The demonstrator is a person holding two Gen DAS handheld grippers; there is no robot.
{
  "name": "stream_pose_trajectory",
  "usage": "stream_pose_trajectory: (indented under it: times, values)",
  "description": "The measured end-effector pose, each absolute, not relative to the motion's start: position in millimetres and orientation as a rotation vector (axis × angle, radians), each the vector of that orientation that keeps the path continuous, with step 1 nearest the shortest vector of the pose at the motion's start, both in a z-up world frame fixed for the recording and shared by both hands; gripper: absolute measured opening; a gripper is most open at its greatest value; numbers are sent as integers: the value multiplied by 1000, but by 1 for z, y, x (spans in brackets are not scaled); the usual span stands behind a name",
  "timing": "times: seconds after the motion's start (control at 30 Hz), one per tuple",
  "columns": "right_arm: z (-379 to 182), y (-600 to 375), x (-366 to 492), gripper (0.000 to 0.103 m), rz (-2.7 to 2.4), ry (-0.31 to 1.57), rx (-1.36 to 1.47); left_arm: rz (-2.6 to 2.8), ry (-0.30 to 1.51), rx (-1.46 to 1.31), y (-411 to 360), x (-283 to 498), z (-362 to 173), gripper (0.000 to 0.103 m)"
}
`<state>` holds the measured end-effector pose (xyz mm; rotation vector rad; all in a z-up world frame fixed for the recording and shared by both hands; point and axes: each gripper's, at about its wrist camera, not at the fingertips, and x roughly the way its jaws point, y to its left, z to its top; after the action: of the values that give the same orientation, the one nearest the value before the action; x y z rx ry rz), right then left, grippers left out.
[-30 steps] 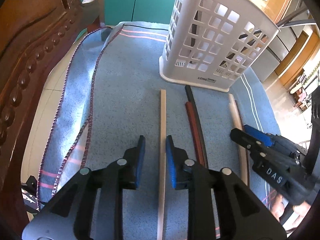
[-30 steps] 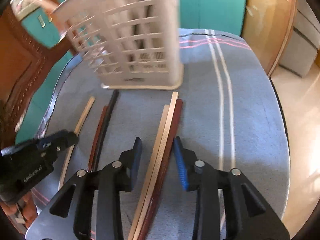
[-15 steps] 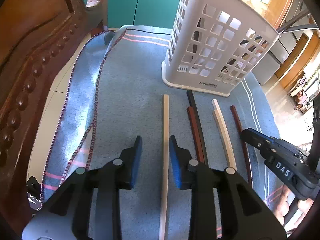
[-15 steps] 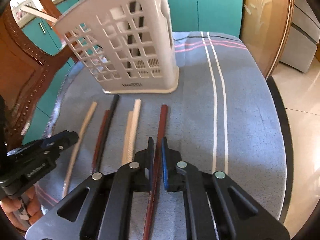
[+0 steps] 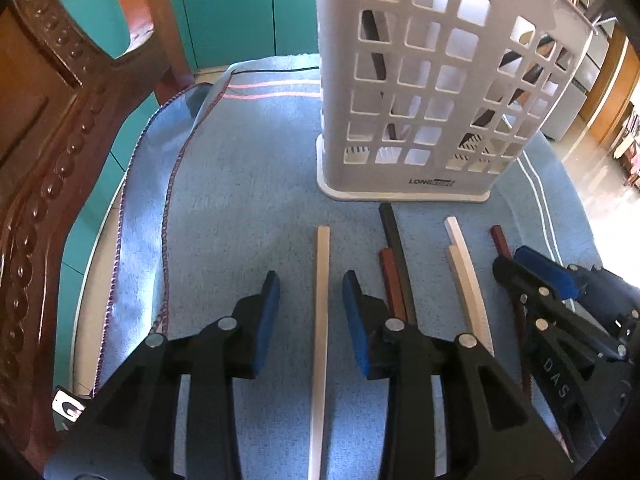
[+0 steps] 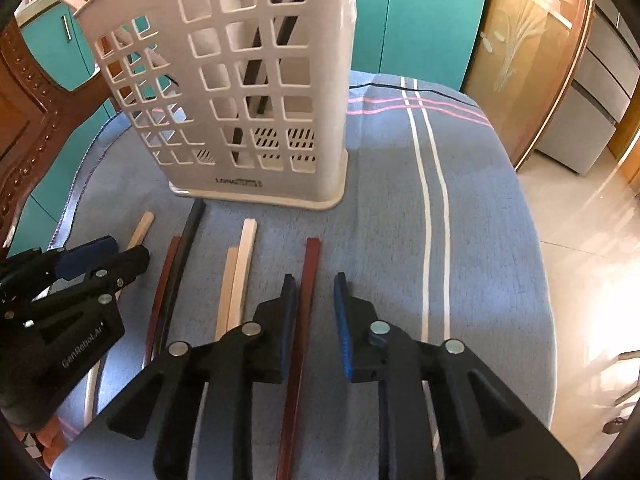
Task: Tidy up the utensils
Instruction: 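Grasp a red-brown chopstick with the right tool while the left grasps a light wooden chopstick, then lift both held chopsticks over the white basket and open both tools inside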
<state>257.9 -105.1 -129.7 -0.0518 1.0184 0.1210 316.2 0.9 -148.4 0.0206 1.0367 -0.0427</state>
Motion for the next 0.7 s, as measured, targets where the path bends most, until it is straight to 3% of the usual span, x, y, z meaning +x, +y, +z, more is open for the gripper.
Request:
stream_pose_trajectory:
  times: [0.13, 0.17, 0.2, 0.23, 0.27, 0.5, 0.7]
  values:
    - [-131, -107, 262, 19, 129, 1024, -61, -53, 1039, 29, 1, 314, -147, 32]
    - [-131, -108, 263, 10, 131, 1026, -54, -57, 1041, 29, 1, 313, -147, 27]
    - [-130, -110, 263, 9, 143, 1031, -40, -61, 1041, 28, 0, 311, -146, 22]
    - [-129, -112, 262, 7, 149, 1034, -22, -63, 1041, 23, 0, 311, -145, 9]
    - [-129, -116, 262, 7, 155, 1035, -6, -68, 1041, 10, 0, 311, -145, 7]
    - [-89, -138, 241, 7, 213, 914, 88, -117, 940, -36, 8, 289, -119, 7]
    - [-23, -174, 199, 7, 275, 774, 196, -189, 787, -112, 24, 240, -49, 7]
